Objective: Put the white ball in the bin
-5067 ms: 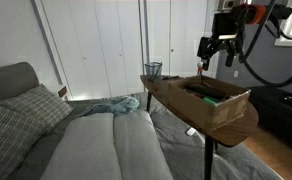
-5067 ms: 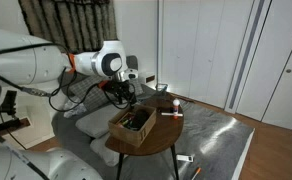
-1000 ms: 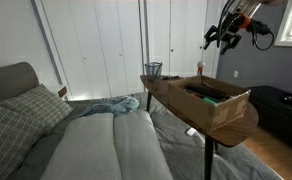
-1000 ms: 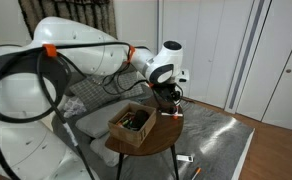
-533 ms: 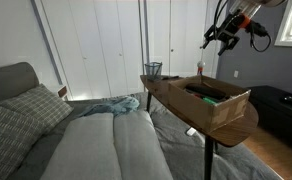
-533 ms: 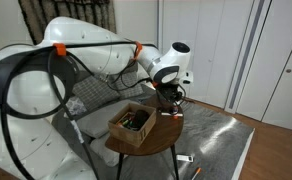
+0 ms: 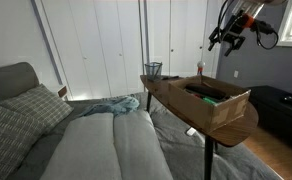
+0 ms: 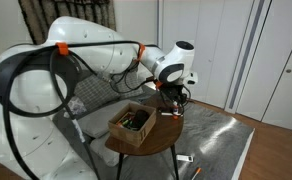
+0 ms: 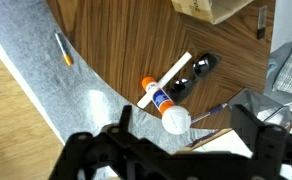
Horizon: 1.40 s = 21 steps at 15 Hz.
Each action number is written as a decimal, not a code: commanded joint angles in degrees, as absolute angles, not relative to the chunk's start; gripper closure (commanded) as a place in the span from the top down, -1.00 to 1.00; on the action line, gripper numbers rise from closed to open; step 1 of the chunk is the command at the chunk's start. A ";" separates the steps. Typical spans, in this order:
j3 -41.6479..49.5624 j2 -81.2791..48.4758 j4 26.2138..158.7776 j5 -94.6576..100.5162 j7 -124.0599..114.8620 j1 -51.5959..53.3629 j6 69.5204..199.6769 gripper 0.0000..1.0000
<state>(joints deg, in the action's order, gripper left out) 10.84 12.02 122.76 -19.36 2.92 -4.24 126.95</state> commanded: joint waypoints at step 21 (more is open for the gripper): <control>5.65 -13.61 92.99 -7.90 -7.17 -4.66 111.35 0.97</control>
